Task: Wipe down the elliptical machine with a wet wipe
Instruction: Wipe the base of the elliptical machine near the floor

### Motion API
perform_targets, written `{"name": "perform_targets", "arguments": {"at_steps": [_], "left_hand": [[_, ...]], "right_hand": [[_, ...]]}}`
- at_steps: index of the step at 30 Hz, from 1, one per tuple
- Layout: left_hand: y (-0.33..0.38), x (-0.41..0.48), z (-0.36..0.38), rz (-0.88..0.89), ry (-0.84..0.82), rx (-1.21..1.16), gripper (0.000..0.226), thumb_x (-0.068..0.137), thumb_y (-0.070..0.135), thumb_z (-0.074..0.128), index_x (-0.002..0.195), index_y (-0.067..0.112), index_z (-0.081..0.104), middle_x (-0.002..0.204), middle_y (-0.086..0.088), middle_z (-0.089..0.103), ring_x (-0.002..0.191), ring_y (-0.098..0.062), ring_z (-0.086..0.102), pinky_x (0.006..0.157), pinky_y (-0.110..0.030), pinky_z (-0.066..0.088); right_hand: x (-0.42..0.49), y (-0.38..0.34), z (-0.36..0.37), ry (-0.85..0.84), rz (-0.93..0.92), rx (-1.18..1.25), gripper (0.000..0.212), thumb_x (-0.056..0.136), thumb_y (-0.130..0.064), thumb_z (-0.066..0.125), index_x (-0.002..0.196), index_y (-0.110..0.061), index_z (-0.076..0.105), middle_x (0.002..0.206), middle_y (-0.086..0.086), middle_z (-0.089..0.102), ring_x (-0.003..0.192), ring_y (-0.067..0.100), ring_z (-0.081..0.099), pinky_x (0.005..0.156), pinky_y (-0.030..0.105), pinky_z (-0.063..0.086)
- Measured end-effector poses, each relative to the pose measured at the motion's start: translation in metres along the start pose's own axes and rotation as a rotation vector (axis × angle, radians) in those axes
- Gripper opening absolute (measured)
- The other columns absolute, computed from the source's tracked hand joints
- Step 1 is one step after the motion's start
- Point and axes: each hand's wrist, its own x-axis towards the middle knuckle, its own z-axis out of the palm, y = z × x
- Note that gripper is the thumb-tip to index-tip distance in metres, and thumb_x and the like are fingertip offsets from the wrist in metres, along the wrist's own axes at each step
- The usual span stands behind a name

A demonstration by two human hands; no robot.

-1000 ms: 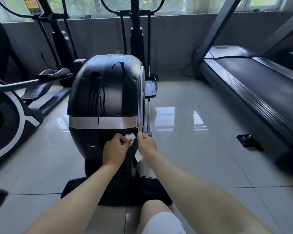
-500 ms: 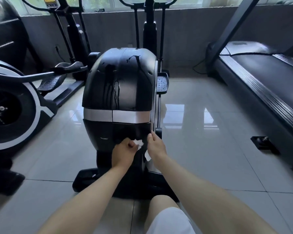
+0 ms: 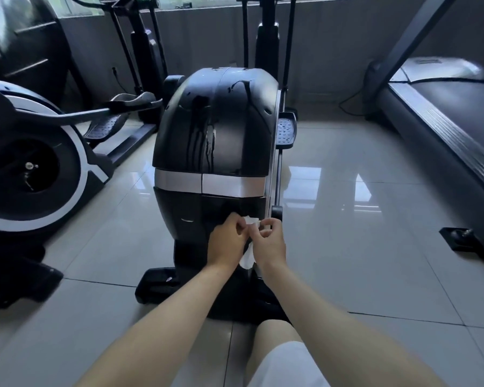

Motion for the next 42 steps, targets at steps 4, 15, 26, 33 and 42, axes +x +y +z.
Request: {"name": "perform_targets", "arguments": {"at_steps": [4, 15, 26, 33, 42], "left_hand": [[-0.014, 0.001, -0.020, 0.111, -0.144, 0.022, 0.011, 0.099, 0.034, 0.064, 0.103, 0.033, 0.054, 0.091, 0.012, 0.070, 0.085, -0.002, 0.067, 0.075, -0.028, 0.058], [-0.039, 0.007, -0.024, 0.175, 0.081, 0.057, 0.027, 0.099, 0.013, 0.064, 0.097, 0.029, 0.042, 0.075, 0.002, 0.055, 0.069, -0.010, 0.055, 0.063, -0.030, 0.047], [-0.049, 0.010, -0.023, 0.242, 0.074, 0.060, 0.025, 0.099, 0.014, 0.063, 0.104, 0.029, 0.044, 0.080, 0.006, 0.057, 0.073, -0.009, 0.057, 0.066, -0.032, 0.051], [-0.053, 0.003, -0.050, 0.227, -0.188, -0.060, 0.038, 0.103, 0.024, 0.059, 0.138, 0.025, 0.045, 0.108, 0.014, 0.062, 0.100, 0.004, 0.061, 0.085, -0.015, 0.049], [-0.077, 0.009, -0.098, 0.200, -0.050, -0.160, 0.020, 0.102, 0.020, 0.061, 0.103, 0.039, 0.056, 0.105, 0.010, 0.062, 0.094, -0.009, 0.065, 0.081, -0.020, 0.051]], "right_hand": [[0.006, -0.007, 0.002, 0.020, 0.058, 0.066, 0.006, 0.098, -0.019, 0.062, 0.099, -0.025, 0.059, 0.106, 0.002, 0.068, 0.098, 0.019, 0.067, 0.082, 0.032, 0.054], [0.012, -0.027, 0.020, 0.209, -0.058, 0.083, 0.006, 0.105, -0.019, 0.047, 0.107, -0.024, 0.049, 0.104, -0.001, 0.060, 0.094, 0.016, 0.059, 0.074, 0.026, 0.044], [0.001, -0.008, 0.031, 0.179, 0.059, 0.167, 0.008, 0.102, -0.016, 0.051, 0.105, -0.023, 0.052, 0.095, -0.004, 0.062, 0.087, 0.013, 0.061, 0.066, 0.024, 0.044], [-0.019, -0.002, 0.050, 0.116, -0.016, 0.047, 0.006, 0.102, -0.018, 0.056, 0.099, -0.023, 0.054, 0.088, -0.003, 0.062, 0.083, 0.015, 0.063, 0.070, 0.028, 0.050], [-0.028, -0.023, 0.094, -0.129, -0.094, -0.044, 0.012, 0.099, -0.005, 0.054, 0.098, -0.015, 0.061, 0.084, -0.002, 0.065, 0.075, 0.012, 0.062, 0.060, 0.011, 0.048]]}}
